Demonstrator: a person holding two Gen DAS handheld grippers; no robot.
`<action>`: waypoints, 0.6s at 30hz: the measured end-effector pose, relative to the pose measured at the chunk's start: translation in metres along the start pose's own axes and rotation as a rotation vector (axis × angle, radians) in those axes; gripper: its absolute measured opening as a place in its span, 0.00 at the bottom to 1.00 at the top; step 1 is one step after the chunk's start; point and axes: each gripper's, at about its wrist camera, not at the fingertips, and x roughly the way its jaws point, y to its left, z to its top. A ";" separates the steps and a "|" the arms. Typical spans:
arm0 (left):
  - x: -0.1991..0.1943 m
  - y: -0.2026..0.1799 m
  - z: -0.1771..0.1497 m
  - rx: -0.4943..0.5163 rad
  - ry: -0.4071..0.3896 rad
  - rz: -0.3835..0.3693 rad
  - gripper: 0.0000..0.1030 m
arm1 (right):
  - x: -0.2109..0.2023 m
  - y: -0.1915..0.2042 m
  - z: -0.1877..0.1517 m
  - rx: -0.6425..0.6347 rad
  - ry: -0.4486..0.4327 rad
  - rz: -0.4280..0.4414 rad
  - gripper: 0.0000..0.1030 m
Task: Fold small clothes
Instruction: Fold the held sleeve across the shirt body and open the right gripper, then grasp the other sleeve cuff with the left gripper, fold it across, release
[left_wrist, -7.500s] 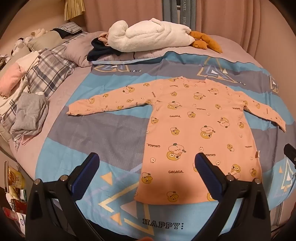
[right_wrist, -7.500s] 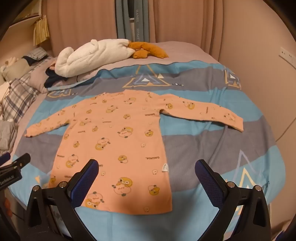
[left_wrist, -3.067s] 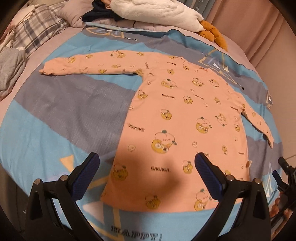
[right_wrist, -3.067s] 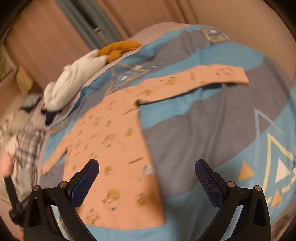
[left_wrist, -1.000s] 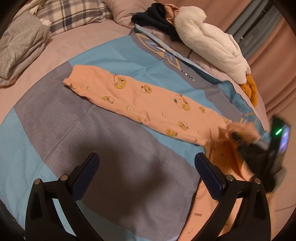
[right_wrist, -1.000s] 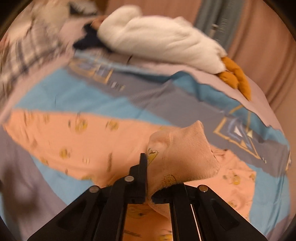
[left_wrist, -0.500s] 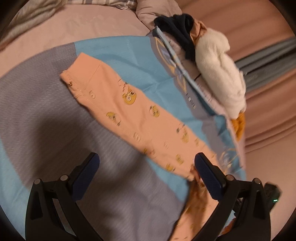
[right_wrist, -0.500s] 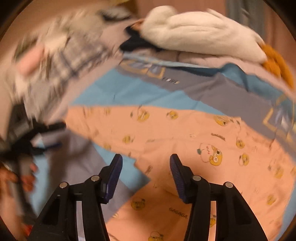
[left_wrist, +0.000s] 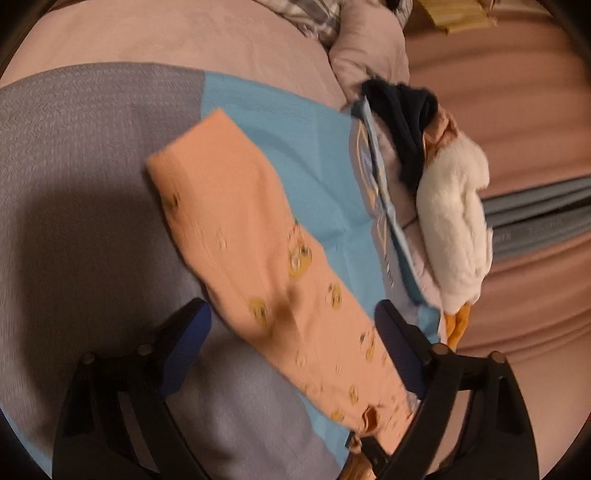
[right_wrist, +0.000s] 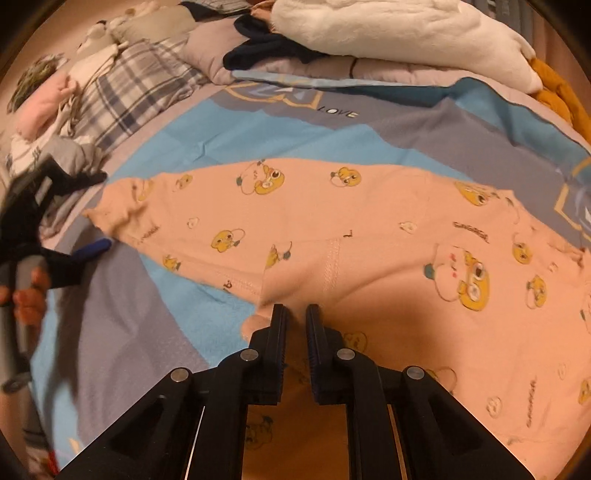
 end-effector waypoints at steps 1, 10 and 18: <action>-0.002 0.002 0.004 -0.008 -0.020 -0.009 0.77 | -0.006 -0.003 0.000 0.012 -0.008 0.006 0.13; -0.001 0.018 0.035 -0.050 -0.093 0.103 0.05 | -0.059 -0.031 -0.030 0.072 -0.105 0.039 0.13; -0.032 -0.094 0.008 0.352 -0.160 0.110 0.05 | -0.094 -0.070 -0.060 0.181 -0.156 0.017 0.13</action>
